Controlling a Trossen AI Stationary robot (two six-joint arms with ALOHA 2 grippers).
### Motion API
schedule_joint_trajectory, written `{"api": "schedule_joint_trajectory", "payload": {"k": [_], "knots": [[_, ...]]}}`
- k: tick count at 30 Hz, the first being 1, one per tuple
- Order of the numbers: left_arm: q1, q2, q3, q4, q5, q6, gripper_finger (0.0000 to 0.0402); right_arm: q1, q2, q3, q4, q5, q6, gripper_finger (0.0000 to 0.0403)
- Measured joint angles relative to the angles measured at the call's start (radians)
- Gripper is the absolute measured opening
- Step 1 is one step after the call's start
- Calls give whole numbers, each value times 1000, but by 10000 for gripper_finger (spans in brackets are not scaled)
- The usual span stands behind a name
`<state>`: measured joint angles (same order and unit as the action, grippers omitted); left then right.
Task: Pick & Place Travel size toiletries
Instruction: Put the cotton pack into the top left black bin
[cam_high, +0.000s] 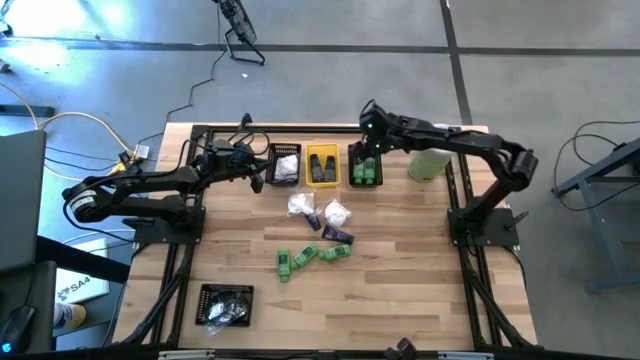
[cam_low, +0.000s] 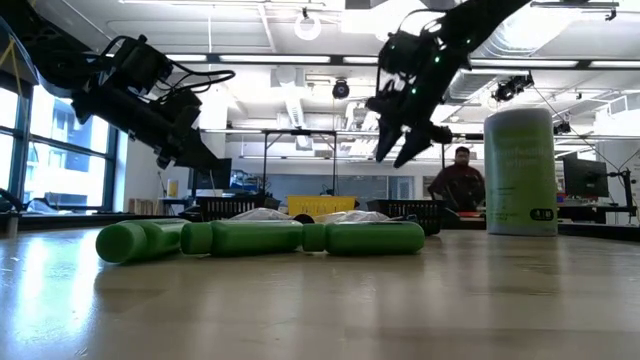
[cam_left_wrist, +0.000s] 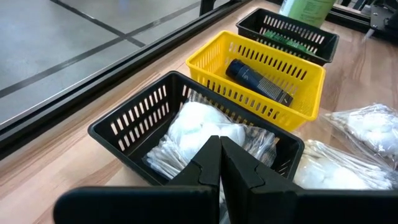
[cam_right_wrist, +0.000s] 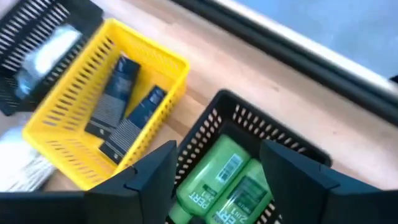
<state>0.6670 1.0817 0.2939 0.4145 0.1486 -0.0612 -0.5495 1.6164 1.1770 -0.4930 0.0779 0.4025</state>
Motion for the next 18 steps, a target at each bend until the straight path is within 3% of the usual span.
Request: {"api": "schedule_joint_trajectory", "payload": {"k": [12,18], "knots": [[0,0,0,0,0,0,0,-14,-127,0,67,-10,-137,178],[0,0,0,0,0,2,0,-37,-164,0,114,-73,-236,159]]}}
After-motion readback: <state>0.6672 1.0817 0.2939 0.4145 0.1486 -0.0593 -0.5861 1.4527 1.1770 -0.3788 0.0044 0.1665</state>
